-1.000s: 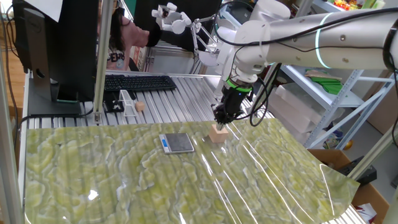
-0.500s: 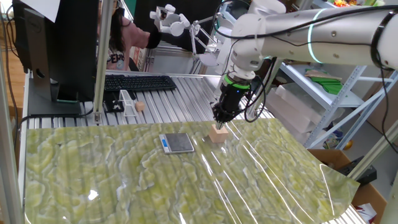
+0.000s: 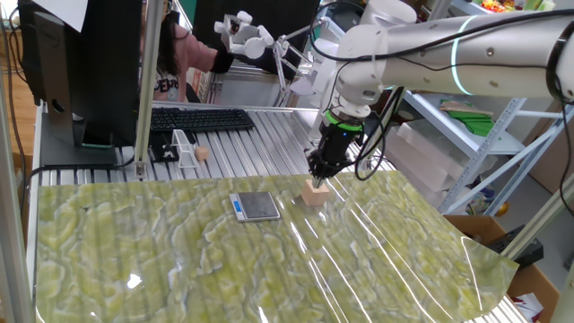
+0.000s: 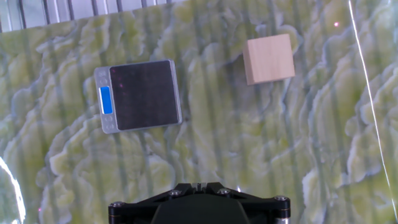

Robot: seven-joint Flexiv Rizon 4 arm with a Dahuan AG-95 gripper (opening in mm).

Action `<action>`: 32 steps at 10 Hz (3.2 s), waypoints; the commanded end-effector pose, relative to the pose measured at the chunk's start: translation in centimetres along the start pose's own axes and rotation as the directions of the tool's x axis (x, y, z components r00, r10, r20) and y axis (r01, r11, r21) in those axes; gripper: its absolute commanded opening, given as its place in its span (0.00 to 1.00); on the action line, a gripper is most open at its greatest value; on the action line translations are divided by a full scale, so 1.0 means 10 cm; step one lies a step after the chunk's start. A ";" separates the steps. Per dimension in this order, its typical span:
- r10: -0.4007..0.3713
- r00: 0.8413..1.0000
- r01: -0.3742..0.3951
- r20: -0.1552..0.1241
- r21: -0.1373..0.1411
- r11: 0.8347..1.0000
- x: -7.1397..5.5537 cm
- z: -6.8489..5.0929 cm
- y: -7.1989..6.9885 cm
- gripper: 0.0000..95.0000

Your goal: Place the block on the scale

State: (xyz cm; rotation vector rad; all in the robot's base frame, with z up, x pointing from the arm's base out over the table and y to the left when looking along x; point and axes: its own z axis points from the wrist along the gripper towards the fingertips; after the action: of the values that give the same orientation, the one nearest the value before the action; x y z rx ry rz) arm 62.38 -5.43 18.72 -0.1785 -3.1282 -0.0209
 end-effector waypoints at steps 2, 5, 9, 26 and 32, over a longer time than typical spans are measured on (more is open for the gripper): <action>0.028 1.000 -0.028 0.002 0.008 1.000 0.01 0.00 -0.01 0.00; 0.021 1.000 -0.021 0.000 0.007 1.000 0.01 0.00 -0.01 0.00; -0.086 0.996 0.086 -0.007 0.014 0.996 0.01 0.00 -0.01 0.00; -0.035 0.998 0.035 0.058 -0.004 0.999 0.01 0.01 0.00 0.00; -0.038 0.997 0.038 0.062 -0.004 0.999 0.00 0.02 0.00 0.00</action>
State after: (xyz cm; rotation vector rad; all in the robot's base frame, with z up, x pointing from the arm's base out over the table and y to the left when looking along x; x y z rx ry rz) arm 62.25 -5.44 18.46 -0.1213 -3.1981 -0.0200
